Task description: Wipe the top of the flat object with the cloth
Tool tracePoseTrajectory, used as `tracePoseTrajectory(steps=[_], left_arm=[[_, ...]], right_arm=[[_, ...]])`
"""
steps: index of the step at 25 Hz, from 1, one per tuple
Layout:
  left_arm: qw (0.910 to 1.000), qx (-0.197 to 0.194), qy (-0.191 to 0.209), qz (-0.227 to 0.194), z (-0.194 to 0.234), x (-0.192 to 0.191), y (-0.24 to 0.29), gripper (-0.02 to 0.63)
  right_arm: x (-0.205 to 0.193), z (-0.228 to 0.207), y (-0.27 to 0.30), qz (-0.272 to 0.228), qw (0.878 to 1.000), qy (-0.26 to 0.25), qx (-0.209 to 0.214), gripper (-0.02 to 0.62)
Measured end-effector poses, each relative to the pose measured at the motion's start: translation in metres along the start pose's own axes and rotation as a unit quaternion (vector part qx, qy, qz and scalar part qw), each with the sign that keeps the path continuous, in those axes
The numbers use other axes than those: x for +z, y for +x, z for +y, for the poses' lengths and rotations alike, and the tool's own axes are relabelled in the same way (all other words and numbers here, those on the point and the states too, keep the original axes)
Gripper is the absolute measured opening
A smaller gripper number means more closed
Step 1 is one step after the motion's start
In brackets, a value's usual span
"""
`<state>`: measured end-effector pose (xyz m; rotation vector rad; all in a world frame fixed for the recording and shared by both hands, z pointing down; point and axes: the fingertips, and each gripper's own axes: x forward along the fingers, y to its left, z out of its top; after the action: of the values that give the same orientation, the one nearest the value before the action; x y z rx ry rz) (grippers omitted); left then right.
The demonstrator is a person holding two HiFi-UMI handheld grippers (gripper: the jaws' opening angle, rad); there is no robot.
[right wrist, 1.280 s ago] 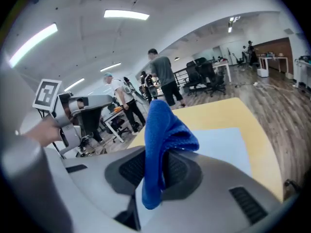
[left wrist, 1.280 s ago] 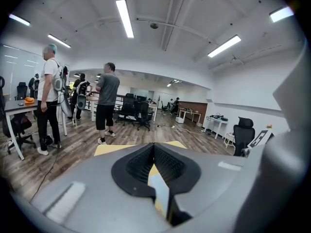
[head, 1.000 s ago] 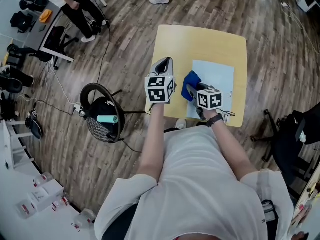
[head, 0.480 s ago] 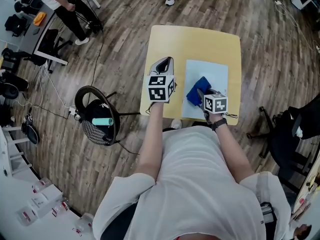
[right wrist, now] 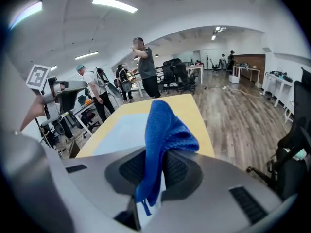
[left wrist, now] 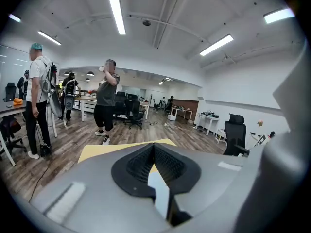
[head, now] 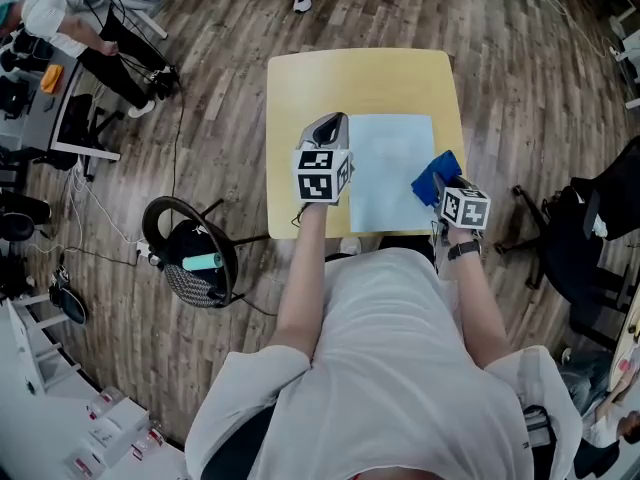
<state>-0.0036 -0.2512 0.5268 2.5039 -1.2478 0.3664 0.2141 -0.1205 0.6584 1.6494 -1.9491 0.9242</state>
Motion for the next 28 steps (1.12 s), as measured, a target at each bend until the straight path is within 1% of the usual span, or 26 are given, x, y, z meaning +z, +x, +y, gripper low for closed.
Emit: tracePoseTrajectory(steps=[2, 5, 7, 8, 10, 13, 16, 19, 21, 23, 26, 28], left_arm=[[1.0000, -0.003, 0.001, 0.001, -0.003, 0.000, 0.001, 0.011], [1.0000, 0.000, -0.001, 0.001, -0.003, -0.001, 0.001, 0.011], [1.0000, 0.004, -0.003, 0.002, -0.001, -0.001, -0.002, 0.011], [1.0000, 0.007, -0.003, 0.002, 0.000, -0.002, -0.004, 0.011], [0.9999, 0.014, -0.004, 0.001, 0.006, -0.004, -0.012, 0.011], [0.9995, 0.030, -0.009, 0.001, 0.017, -0.009, -0.025, 0.011], [0.9986, 0.051, -0.016, 0.000, 0.033, -0.014, -0.042, 0.011], [0.9969, 0.075, -0.025, -0.006, 0.052, -0.017, -0.063, 0.011], [0.9956, 0.089, -0.030, -0.010, 0.063, -0.018, -0.076, 0.011], [0.9942, 0.101, -0.034, -0.012, 0.072, -0.020, -0.086, 0.011], [0.9925, 0.115, -0.037, -0.017, 0.084, -0.022, -0.096, 0.011], [0.9919, 0.119, -0.040, -0.020, 0.089, -0.022, -0.100, 0.011]], right_arm=[[-0.003, -0.016, -0.008, -0.002, 1.000, 0.006, -0.019, 0.067], [-0.005, -0.029, -0.014, -0.003, 0.999, 0.014, -0.028, 0.067], [-0.004, -0.029, -0.016, -0.004, 0.999, 0.024, -0.026, 0.067], [-0.001, -0.024, -0.015, -0.007, 0.999, 0.031, -0.016, 0.067], [0.008, 0.000, -0.011, -0.013, 0.999, 0.040, 0.018, 0.067], [0.023, 0.063, 0.001, -0.015, 0.996, 0.012, 0.090, 0.067], [0.028, 0.134, 0.014, -0.011, 0.986, -0.009, 0.166, 0.067], [0.016, 0.191, 0.027, 0.009, 0.975, -0.031, 0.218, 0.067], [0.004, 0.218, 0.036, 0.027, 0.970, -0.055, 0.236, 0.067], [-0.009, 0.233, 0.044, 0.043, 0.966, -0.072, 0.245, 0.067], [-0.025, 0.236, 0.052, 0.062, 0.964, -0.092, 0.242, 0.067], [-0.033, 0.229, 0.054, 0.069, 0.965, -0.104, 0.230, 0.067]])
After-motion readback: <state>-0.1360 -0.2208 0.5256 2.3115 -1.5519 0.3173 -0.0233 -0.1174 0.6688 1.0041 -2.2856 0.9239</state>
